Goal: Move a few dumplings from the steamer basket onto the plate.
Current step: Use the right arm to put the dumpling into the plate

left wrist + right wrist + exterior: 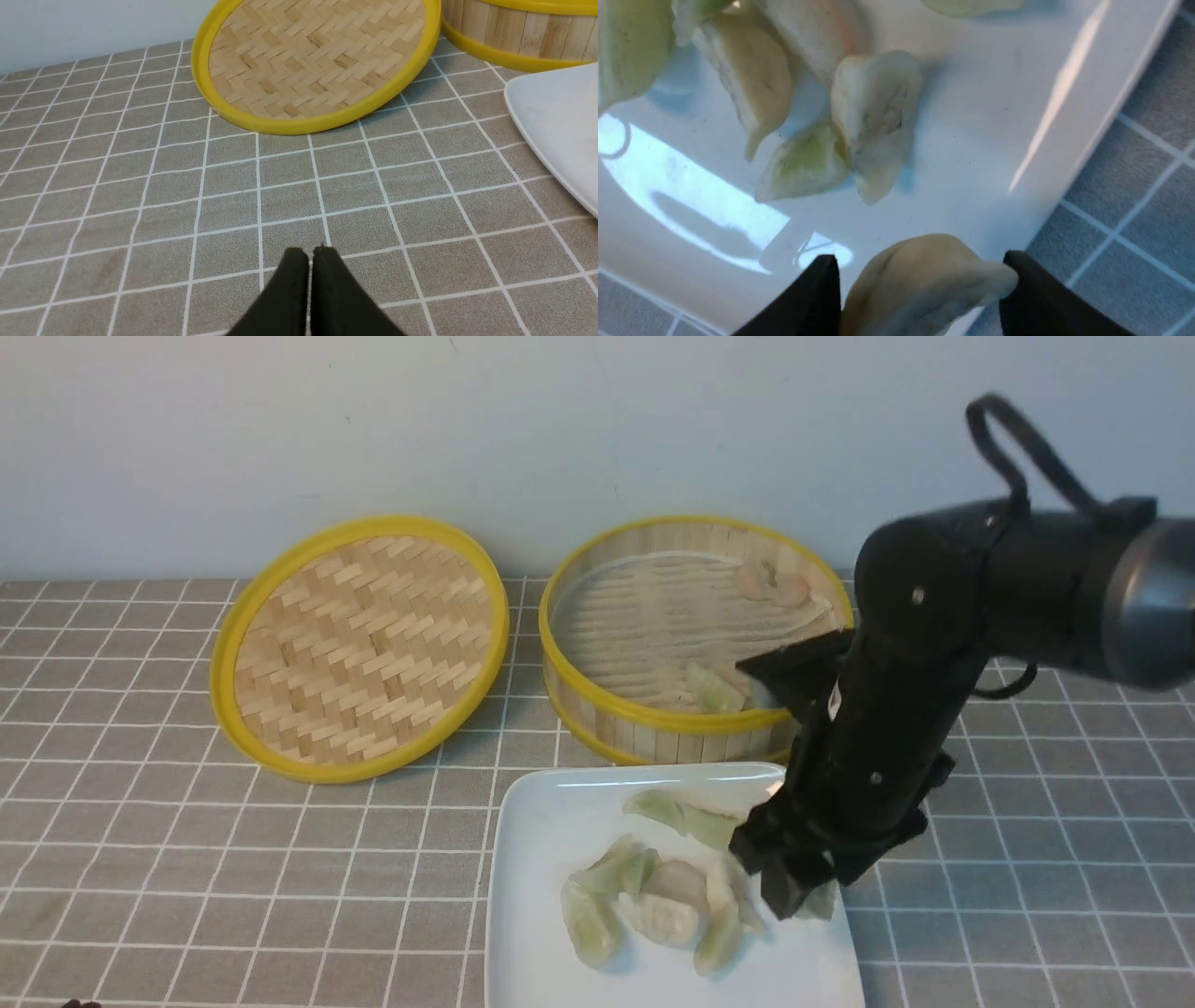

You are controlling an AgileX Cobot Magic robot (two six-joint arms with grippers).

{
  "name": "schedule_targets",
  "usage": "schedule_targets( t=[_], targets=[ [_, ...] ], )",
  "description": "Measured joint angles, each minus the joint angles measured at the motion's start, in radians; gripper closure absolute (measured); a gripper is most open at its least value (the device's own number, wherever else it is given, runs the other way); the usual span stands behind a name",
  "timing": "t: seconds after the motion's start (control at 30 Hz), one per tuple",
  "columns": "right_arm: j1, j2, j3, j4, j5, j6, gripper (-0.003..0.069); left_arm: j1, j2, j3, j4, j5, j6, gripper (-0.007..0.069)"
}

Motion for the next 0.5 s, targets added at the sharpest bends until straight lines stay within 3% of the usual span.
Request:
schedule_targets(
  t=[0.27,0.37,0.43,0.5],
  targets=[
    [0.003,0.047,0.007,0.003,-0.095,0.001,0.0245,0.000,0.000,0.000,0.000,0.000,0.000,0.0629],
    [0.003,0.050,-0.009,0.001,-0.096,0.010,0.0195,0.000,0.000,0.000,0.000,0.000,0.000,0.0629],
    [0.003,0.051,-0.043,-0.004,-0.085,0.018,0.0101,0.000,0.000,0.000,0.000,0.000,0.000,0.0629],
    [0.003,0.052,-0.076,-0.004,-0.063,0.025,0.0062,0.000,0.000,0.000,0.000,0.000,0.000,0.0629]
  ],
)
